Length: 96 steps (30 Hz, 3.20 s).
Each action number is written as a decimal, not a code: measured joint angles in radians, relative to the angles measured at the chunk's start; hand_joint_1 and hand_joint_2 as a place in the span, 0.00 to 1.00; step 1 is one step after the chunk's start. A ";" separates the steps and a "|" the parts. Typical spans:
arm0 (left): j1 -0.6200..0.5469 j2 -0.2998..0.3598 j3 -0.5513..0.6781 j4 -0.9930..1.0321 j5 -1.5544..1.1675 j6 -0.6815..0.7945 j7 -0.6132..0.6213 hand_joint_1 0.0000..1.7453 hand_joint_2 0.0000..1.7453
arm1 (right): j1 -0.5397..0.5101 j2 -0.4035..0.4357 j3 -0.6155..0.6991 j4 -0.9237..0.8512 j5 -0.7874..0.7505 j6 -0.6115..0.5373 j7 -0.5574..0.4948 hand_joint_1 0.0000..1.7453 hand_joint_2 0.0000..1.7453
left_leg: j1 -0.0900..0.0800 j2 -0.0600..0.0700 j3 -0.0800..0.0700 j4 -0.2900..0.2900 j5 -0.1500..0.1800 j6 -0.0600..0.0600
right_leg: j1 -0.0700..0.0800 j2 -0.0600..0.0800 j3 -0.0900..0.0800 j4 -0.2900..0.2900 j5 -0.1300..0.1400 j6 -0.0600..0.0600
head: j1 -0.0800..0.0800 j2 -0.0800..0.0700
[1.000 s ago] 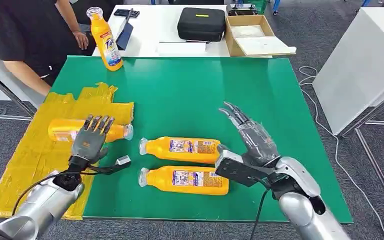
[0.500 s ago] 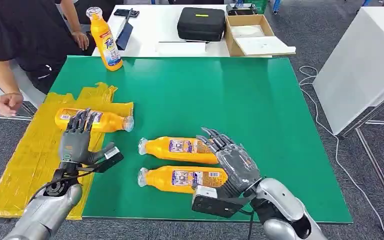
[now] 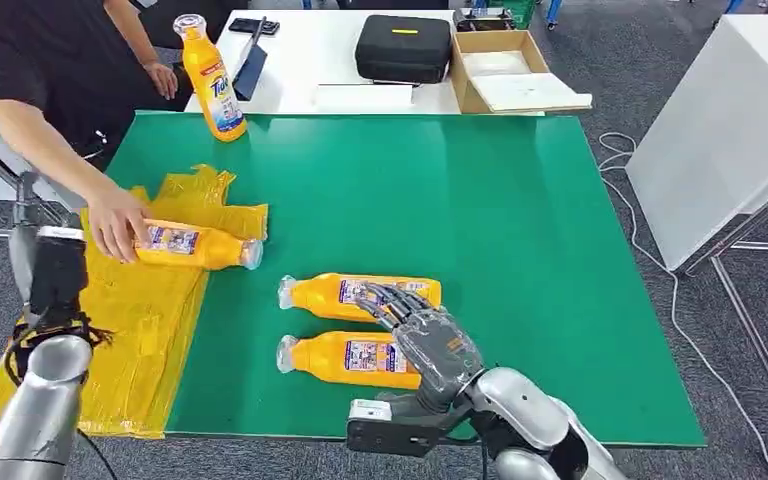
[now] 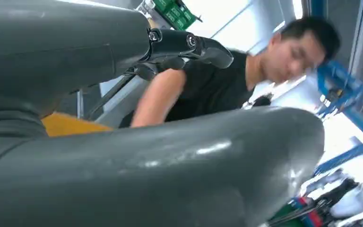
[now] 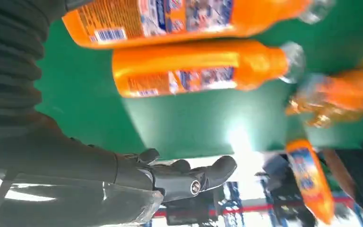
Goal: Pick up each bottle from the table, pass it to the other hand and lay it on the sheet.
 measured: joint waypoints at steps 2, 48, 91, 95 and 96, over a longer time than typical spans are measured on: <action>0.002 0.001 0.023 -0.021 0.019 0.001 -0.007 0.00 0.00 | 0.000 0.000 0.024 0.027 0.040 -0.013 0.052 0.00 1.00 | 0.000 0.000 0.000 0.000 0.000 0.000 | 0.000 0.000 0.000 0.000 0.000 0.000 | 0.000 0.000; -0.007 0.005 0.065 -0.022 0.072 0.002 -0.047 0.00 0.00 | 0.199 0.162 -0.176 0.284 0.293 -0.060 0.220 0.00 1.00 | 0.000 0.000 0.000 0.000 0.000 0.000 | 0.000 0.000 0.000 0.000 0.000 0.000 | 0.000 0.000; -0.030 -0.014 0.056 -0.015 0.169 -0.077 -0.031 0.00 0.00 | 0.108 0.265 -0.302 0.424 0.161 -0.017 0.114 1.00 1.00 | 0.000 0.001 0.003 0.000 0.000 0.000 | 0.000 0.000 0.001 0.000 0.000 0.000 | 0.001 0.000; -0.012 -0.016 0.058 -0.015 0.335 -0.155 -0.002 0.00 0.00 | 0.128 0.244 -0.323 0.306 -0.009 0.021 0.110 1.00 1.00 | 0.000 0.001 -0.001 0.000 0.001 0.000 | 0.000 0.001 -0.001 0.000 0.001 0.000 | 0.001 0.000; -0.007 -0.016 0.058 -0.015 0.364 -0.172 0.002 0.00 0.00 | 0.127 0.237 -0.330 0.263 -0.046 0.029 0.112 1.00 1.00 | 0.000 0.000 -0.001 0.000 0.001 -0.001 | 0.000 0.001 -0.001 0.000 0.000 0.000 | 0.000 0.000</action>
